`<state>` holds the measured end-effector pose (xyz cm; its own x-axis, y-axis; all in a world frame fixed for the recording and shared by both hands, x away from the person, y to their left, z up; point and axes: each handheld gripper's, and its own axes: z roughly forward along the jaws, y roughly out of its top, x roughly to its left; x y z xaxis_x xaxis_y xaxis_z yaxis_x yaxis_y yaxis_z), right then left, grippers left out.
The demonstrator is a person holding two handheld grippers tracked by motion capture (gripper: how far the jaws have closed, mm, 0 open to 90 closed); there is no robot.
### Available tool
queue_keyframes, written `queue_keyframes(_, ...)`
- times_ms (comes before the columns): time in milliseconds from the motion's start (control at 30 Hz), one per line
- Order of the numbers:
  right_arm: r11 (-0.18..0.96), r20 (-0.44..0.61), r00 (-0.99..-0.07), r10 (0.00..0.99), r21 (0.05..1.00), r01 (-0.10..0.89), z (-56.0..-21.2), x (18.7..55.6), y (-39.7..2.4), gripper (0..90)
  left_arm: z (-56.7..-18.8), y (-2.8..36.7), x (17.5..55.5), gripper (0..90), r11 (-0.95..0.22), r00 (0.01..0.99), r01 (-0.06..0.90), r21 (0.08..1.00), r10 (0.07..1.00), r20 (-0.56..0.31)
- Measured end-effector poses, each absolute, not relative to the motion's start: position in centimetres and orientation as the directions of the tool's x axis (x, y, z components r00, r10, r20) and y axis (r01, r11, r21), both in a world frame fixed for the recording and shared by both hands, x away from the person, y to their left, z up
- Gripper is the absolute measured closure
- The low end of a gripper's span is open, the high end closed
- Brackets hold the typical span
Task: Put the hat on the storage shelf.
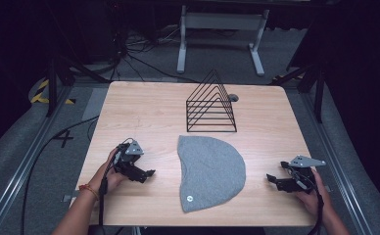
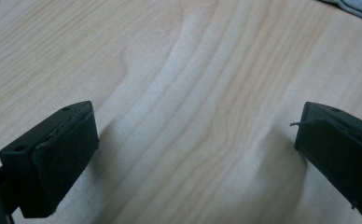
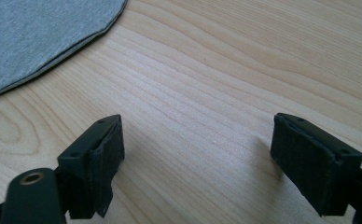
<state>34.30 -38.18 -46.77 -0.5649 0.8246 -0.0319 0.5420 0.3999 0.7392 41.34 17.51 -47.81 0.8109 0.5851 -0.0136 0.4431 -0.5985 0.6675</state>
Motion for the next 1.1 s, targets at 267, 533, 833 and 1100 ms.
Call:
queue_keyframes(267, 0.413, -0.03, -0.583, 0.812, 0.735, 0.538, -46.7, 34.4, -38.3, 17.0, -47.6, 16.8, 41.9, 0.2, -0.62, 0.824, 0.436, 0.652, 0.566, -0.012)
queue_keyframes(533, 0.427, -0.04, -0.585, 0.81, 0.723, 0.543, -46.5, 34.2, -38.4, 18.5, -47.3, 16.5, 41.9, 11.5, -0.63, 0.858, 0.39, 0.672, 0.513, -0.017)
queue_keyframes(833, 0.477, -0.049, -0.681, 0.73, 0.751, 0.457, -44.6, 33.3, -34.6, 57.5, -46.2, 15.0, 42.3, 34.4, -0.639, 0.892, 0.328, 0.696, 0.451, -0.005)
queue_keyframes(1100, 0.51, 0.01, -0.818, 0.576, 0.777, 0.369, -43.8, 32.0, -27.9, 79.4, -44.6, 10.5, 43.1, 44.6, -0.638, 0.925, 0.233, 0.734, 0.379, 0.036)
